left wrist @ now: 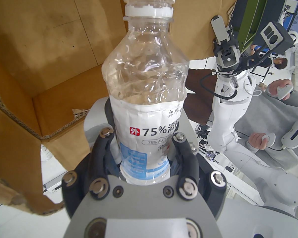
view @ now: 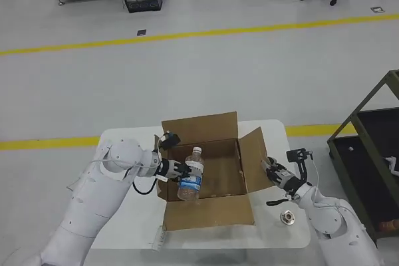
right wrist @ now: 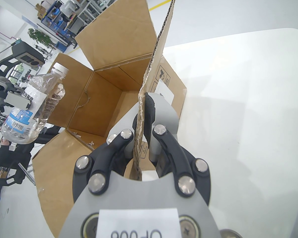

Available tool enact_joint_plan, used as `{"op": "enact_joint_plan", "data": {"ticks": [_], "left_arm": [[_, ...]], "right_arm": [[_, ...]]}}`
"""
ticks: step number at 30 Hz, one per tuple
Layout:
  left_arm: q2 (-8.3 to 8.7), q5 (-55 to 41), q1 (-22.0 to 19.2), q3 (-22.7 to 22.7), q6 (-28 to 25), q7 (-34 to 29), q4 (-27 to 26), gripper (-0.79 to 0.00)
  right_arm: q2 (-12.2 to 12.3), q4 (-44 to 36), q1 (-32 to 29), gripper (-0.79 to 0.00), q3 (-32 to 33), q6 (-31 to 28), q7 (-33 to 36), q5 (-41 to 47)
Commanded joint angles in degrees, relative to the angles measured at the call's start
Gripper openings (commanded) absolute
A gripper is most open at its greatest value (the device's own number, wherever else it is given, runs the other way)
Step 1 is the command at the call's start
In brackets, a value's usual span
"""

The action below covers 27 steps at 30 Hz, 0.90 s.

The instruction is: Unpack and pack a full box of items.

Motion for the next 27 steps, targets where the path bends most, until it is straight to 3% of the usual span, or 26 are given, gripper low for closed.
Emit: {"op": "enact_joint_plan", "data": {"ticks": [1,7,11,21,27], "left_arm": [[0.0,0.0,0.0,0.0,0.0,0.0,0.0,-0.785],[-0.3,-2.12,0.91,0.69,-0.7,2.71,-0.78,-0.785],[-0.95,0.6,-0.84,4.19,-0.1,6.03,-0.09,-0.785],[-4.25,7.35,-8.98,15.18,3.79,12.18,8.96,-0.785],[-5.62,11.65,-12.51,19.0,10.98,11.22,14.97,-0.785]], "right_arm": [[0.0,0.0,0.0,-0.785,0.0,0.0,0.0,0.0],[0.13,-1.21,-0.79,-0.785,0.28,0.61,-0.49,-1.52],[0.09,-1.16,-1.06,-0.785,-0.11,0.99,-0.91,-0.91],[0.05,-1.26,-1.03,-0.785,-0.83,1.29,-1.46,0.38],[0.16,-1.38,-1.39,-0.785,-0.23,1.41,-1.78,0.96]]}}
